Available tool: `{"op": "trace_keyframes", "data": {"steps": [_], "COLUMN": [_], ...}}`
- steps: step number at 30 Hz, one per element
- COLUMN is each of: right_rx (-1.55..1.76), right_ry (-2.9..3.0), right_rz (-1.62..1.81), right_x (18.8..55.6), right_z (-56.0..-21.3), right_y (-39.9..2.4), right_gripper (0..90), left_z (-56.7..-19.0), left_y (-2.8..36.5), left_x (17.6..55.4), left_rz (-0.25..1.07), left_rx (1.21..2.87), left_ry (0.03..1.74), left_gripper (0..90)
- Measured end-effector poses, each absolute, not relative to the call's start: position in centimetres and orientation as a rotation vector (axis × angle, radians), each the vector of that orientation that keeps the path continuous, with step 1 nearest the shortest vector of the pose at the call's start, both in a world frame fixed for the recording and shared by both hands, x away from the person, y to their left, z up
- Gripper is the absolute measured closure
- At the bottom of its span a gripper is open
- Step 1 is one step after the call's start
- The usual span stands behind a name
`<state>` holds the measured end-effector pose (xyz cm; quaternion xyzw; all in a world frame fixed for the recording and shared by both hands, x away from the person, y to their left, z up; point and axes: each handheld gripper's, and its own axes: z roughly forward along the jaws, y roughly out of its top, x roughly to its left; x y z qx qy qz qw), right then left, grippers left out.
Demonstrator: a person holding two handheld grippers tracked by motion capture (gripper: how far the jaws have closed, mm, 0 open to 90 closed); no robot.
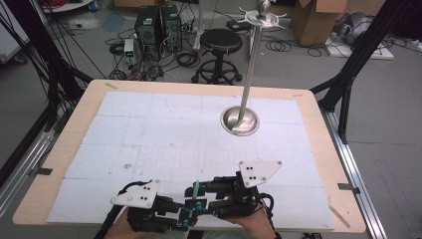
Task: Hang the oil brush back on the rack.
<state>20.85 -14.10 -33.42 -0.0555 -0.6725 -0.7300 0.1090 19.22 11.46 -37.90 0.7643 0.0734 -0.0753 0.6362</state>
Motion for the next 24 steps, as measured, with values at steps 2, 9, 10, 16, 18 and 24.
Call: {"op": "trace_keyframes", "data": {"steps": [2,9,10,16,18,24], "right_rx": [-0.260,-0.599,-0.650,-0.798,-0.841,-0.886], "right_ry": [-2.006,-2.193,-2.230,-2.361,-2.394,-2.410], "right_rz": [-2.164,-2.245,-2.250,-2.285,-2.283,-2.295], "right_x": [20.8,20.4,20.3,19.6,19.5,19.5], "right_z": [-33.4,-33.4,-33.3,-33.1,-33.0,-32.9], "right_y": [-14.2,-14.5,-14.4,-13.3,-12.9,-11.9], "right_gripper": [39.4,20.2,20.2,26.9,28.0,31.5], "left_z": [-37.8,-37.7,-37.8,-38.0,-38.0,-38.2], "left_y": [11.6,12.3,12.3,12.3,12.3,11.8], "left_x": [19.3,19.6,19.6,19.6,19.5,19.3], "left_rz": [-0.127,0.099,0.126,0.256,0.290,0.345], "left_rx": [1.749,1.764,1.768,1.768,1.771,1.781], "left_ry": [0.212,0.439,0.473,0.607,0.625,0.675], "left_gripper": [81.5,81.4,81.5,81.4,81.4,81.4]}}
